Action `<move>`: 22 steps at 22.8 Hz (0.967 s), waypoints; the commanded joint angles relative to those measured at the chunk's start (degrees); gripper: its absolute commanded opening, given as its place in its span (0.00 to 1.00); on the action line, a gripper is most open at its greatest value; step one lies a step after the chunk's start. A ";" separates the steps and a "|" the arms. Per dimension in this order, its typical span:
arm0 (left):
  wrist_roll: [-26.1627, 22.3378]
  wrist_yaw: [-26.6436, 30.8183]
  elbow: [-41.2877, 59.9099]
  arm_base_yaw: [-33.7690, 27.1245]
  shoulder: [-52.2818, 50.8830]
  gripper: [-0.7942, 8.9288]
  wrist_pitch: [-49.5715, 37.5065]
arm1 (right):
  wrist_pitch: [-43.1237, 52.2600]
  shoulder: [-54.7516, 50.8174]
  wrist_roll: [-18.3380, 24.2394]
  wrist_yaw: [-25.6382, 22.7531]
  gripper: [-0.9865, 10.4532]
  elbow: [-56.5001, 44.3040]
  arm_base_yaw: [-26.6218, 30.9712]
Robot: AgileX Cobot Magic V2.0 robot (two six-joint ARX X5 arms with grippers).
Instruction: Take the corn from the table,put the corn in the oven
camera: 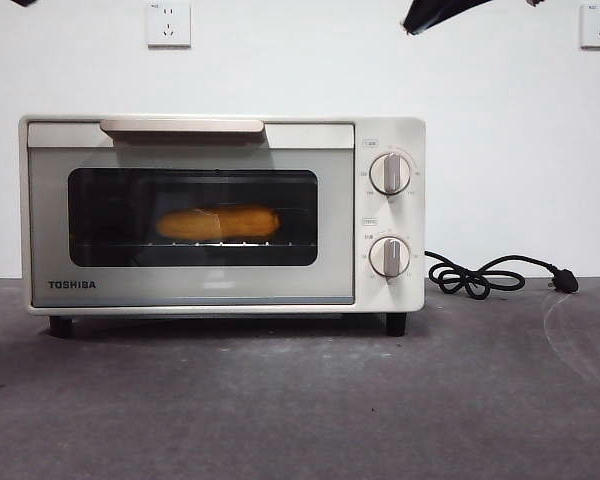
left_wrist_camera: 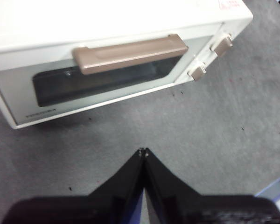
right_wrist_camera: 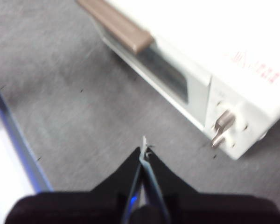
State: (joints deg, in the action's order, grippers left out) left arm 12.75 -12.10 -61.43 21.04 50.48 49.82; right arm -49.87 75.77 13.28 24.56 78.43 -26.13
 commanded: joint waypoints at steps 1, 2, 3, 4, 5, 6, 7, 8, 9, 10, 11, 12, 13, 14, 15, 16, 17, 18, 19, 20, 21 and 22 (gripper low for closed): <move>0.50 0.15 0.11 -0.57 -0.20 0.08 -0.15 | 2.27 0.26 -0.15 -1.20 0.09 0.07 0.00; 0.50 0.15 0.11 -0.90 -0.35 0.08 -0.17 | 2.99 0.26 -0.15 -1.68 0.09 0.07 0.00; 0.50 0.15 0.11 -1.20 -0.55 0.08 -0.17 | 3.65 0.26 -0.17 -2.05 0.09 0.07 0.00; 0.50 0.15 0.11 -1.62 -0.85 0.08 -0.17 | 4.17 0.26 -0.15 -2.60 0.09 0.07 0.00; 0.50 0.15 0.11 -2.05 -1.25 0.08 -0.17 | 4.68 0.26 -0.15 -3.10 0.09 0.07 0.00; 0.50 0.13 0.11 -2.49 -1.64 0.08 -0.17 | 5.09 0.26 -0.15 -3.69 0.09 0.07 0.00; 0.50 0.13 0.11 -3.10 -2.27 0.08 -0.17 | 5.57 0.26 -0.15 -4.26 0.09 0.07 0.00; 0.50 0.13 0.11 -3.69 -2.91 0.08 -0.17 | 5.95 0.26 -0.15 -4.81 0.09 0.07 0.00; 0.52 0.13 0.11 -4.46 -3.80 0.08 -0.17 | 6.43 0.26 -0.15 -5.40 0.09 0.07 0.00; 0.52 0.09 0.11 -5.33 -4.94 0.08 -0.15 | 6.82 0.26 -0.15 -5.92 0.09 0.07 0.00; 0.39 0.07 0.11 -6.25 -6.23 0.08 -0.26 | 7.02 0.26 -0.15 -6.43 0.09 0.07 0.00; 0.28 0.17 0.11 -7.17 -7.48 0.08 -1.16 | 7.04 0.26 -0.15 -6.91 0.09 0.07 0.00; 1.16 0.15 0.20 -8.37 -9.20 0.08 -3.50 | 7.04 0.26 -0.15 -7.58 0.09 0.07 0.00; 3.10 0.22 0.44 -9.33 -11.13 0.08 -7.41 | 7.04 0.26 -0.17 -8.24 0.09 0.07 0.00; 4.33 0.37 0.83 -10.19 -12.79 0.08 -12.04 | 7.04 0.26 -0.15 -8.70 0.09 0.07 0.00; 5.07 0.48 1.62 -11.13 -14.71 0.08 -18.69 | 7.02 0.26 -0.15 -9.09 0.09 0.07 0.00; 4.90 0.59 2.78 -11.98 -16.61 0.08 -26.27 | 7.02 0.26 -0.15 -9.44 0.09 0.07 0.00; 4.11 0.57 4.04 -12.63 -18.12 0.08 -33.09 | 7.02 0.26 -0.17 -9.73 0.09 0.07 0.00; 3.02 0.39 5.88 -13.33 -19.76 0.08 -41.18 | 7.02 0.26 -0.15 -9.99 0.09 0.07 0.00; 2.36 -0.33 7.72 -13.97 -21.14 0.08 -47.98 | 7.02 0.26 -0.15 -10.19 0.09 0.07 0.00; 2.16 -1.64 10.08 -14.82 -22.67 0.08 -55.56 | 7.02 0.26 -0.15 -10.27 0.09 0.07 0.00; 2.16 -3.21 12.50 -15.65 -23.96 0.08 -62.47 | 7.02 0.26 -0.15 -10.27 0.09 0.07 0.02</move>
State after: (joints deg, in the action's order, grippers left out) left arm 15.81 -14.31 -51.33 5.85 26.70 -2.79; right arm -43.40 75.77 13.30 14.37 78.43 -26.13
